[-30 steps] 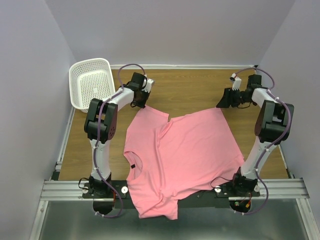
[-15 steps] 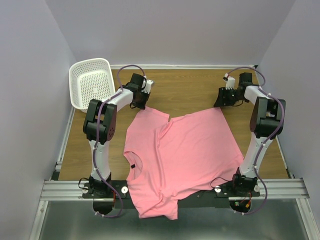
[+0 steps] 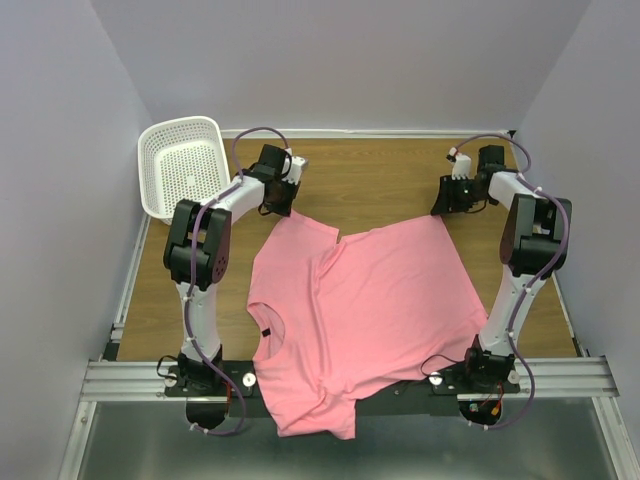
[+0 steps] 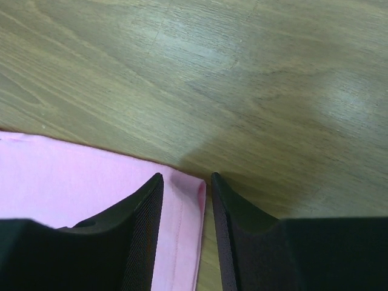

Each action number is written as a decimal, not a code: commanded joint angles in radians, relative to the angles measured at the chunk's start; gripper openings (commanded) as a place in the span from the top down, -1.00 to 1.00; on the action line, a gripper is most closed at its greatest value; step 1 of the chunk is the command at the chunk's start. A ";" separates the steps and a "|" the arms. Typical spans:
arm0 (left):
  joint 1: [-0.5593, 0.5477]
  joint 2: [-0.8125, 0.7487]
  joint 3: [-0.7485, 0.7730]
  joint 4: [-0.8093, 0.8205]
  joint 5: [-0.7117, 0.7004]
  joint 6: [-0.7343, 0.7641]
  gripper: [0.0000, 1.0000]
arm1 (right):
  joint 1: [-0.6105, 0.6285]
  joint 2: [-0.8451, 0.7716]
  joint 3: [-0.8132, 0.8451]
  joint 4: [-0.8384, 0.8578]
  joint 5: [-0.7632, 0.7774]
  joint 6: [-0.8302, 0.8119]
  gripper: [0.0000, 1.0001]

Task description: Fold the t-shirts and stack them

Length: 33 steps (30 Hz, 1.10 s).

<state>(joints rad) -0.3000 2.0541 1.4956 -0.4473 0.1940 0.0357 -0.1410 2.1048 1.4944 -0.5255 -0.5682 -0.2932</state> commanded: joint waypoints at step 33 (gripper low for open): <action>-0.017 -1.094 -0.304 0.574 0.096 -0.204 1.00 | -0.005 -0.976 0.160 -0.087 -0.047 0.055 0.99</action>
<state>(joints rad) -0.3046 1.1244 1.1572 -0.0555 0.2569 -0.1135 -0.1440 1.1633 1.4593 -0.6064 -0.6125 -0.3244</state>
